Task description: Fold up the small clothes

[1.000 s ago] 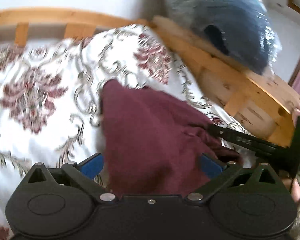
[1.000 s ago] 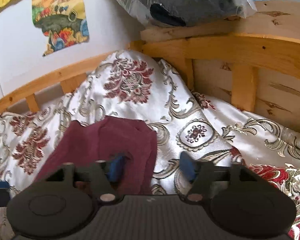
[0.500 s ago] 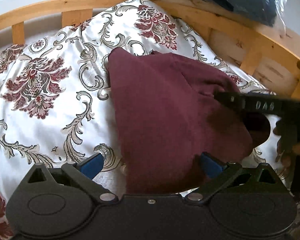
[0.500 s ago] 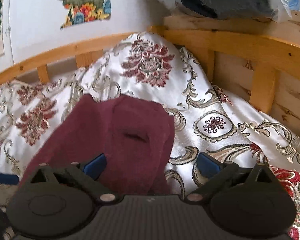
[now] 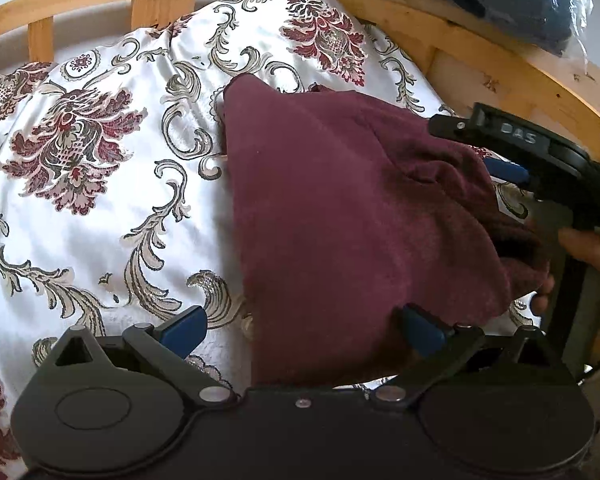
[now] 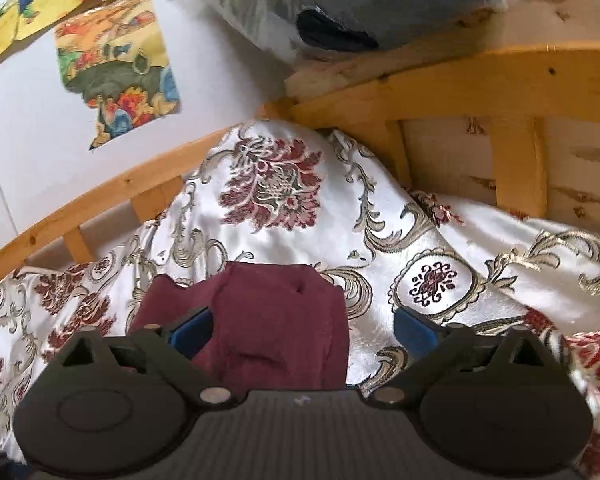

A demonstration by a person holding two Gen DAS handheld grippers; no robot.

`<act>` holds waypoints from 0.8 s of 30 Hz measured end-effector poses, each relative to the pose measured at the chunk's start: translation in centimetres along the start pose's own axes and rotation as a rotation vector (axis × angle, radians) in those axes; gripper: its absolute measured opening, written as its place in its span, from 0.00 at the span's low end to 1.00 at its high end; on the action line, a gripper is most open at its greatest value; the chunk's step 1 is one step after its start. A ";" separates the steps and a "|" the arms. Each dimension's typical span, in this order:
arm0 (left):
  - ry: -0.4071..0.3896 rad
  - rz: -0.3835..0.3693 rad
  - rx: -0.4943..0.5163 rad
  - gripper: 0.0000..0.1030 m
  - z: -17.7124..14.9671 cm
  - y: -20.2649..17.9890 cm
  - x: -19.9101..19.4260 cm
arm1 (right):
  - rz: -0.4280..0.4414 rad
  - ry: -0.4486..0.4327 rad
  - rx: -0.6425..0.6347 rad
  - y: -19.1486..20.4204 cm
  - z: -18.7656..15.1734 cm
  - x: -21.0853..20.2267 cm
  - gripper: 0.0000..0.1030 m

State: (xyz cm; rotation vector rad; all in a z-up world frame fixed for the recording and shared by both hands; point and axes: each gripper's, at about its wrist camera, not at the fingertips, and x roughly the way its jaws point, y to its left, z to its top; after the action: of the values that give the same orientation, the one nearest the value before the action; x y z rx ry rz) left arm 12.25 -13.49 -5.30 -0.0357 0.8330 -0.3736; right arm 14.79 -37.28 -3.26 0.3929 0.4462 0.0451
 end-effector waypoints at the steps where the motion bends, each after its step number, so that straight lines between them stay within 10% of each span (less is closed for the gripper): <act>1: 0.001 -0.001 0.000 0.99 0.0 0.1 0.0 | -0.007 -0.005 0.011 -0.1 -0.1 0.3 0.85; 24: 0.020 -0.004 -0.004 0.99 0.1 0.2 0.4 | -0.095 -0.072 -0.208 2.3 -0.6 0.0 0.09</act>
State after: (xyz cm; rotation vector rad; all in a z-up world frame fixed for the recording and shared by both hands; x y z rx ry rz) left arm 12.61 -13.46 -5.58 -0.0376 0.8534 -0.3769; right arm 14.62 -34.95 -2.92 0.1677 0.3843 -0.0150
